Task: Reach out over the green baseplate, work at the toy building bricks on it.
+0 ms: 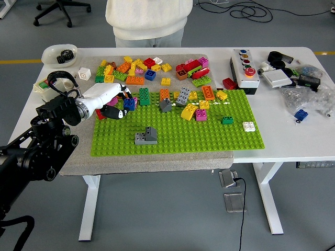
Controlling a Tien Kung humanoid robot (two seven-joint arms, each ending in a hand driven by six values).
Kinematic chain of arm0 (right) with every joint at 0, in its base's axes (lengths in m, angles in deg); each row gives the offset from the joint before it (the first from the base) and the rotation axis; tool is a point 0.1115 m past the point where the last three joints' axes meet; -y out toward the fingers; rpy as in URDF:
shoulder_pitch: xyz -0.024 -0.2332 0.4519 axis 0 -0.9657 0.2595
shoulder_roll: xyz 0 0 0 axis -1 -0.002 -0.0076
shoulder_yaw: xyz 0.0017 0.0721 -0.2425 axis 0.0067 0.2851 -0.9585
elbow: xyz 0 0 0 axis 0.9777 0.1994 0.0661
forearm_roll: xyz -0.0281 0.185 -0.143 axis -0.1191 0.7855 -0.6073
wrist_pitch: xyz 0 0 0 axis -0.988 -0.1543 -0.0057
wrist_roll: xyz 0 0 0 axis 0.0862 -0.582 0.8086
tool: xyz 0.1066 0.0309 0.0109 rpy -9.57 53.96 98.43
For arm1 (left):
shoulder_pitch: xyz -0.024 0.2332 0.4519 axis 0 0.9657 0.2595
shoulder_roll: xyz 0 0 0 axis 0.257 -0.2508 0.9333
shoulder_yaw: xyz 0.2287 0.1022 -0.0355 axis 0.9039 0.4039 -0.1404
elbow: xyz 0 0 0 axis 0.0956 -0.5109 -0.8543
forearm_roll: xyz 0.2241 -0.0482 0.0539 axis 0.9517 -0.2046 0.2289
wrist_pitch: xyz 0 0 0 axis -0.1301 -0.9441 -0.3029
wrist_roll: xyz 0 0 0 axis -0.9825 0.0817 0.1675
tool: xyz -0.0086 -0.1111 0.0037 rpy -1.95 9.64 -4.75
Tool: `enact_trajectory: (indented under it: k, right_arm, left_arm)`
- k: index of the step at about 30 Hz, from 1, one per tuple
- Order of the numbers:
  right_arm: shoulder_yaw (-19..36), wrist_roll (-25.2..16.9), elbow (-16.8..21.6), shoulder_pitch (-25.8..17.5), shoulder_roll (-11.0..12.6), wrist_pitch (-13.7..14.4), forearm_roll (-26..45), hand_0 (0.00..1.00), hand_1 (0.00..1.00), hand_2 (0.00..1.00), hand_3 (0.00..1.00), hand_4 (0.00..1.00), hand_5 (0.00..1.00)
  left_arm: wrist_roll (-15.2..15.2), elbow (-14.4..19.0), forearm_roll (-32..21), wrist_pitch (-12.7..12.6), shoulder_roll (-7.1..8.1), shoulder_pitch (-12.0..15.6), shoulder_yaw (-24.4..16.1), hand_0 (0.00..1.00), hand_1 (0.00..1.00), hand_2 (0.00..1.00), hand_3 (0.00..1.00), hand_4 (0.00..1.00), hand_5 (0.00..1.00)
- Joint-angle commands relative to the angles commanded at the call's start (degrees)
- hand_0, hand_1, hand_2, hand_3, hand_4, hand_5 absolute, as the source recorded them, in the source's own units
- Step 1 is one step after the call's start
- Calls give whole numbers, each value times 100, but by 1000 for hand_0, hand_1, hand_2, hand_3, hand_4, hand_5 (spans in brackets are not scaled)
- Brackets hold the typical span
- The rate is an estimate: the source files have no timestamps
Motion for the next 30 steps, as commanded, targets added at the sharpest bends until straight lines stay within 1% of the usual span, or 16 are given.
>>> enact_trajectory:
  k: [4,11,12,15,22,25,28,30]
  right_arm:
    - [10,2,0,-12,1,1,-3,735,615,635,540,769,489]
    - [28,2,0,-41,1,2,-19,736,615,635,540,769,489]
    - [29,2,0,-42,0,2,-20,736,615,635,540,769,489]
    - [25,-2,0,-50,-4,5,-8,736,615,635,540,769,489]
    - [38,0,0,-85,-4,4,-17,736,615,635,539,769,490]
    - [38,-2,0,-90,-2,5,-18,736,615,635,539,769,490]
    - [41,-2,0,-101,-3,5,-20,736,615,634,540,769,489]
    - [45,-1,0,-109,-4,5,-25,736,615,634,540,769,489]
  left_arm:
    - [-21,133,0,37,40,88,-63,703,693,595,574,535,177]
    - [-107,498,0,177,119,324,-212,704,694,595,574,541,181]
    - [-111,511,0,182,122,332,-217,704,694,595,574,541,181]
    - [-162,743,0,257,182,481,-297,704,694,595,574,541,181]
    - [-237,1114,0,392,308,721,-379,708,695,597,575,551,187]
    - [-261,1242,0,421,340,808,-399,708,695,597,575,551,187]
    - [-312,1486,0,490,390,989,-420,712,696,597,576,561,196]
    - [-334,1584,0,519,408,1063,-429,712,696,597,576,561,196]
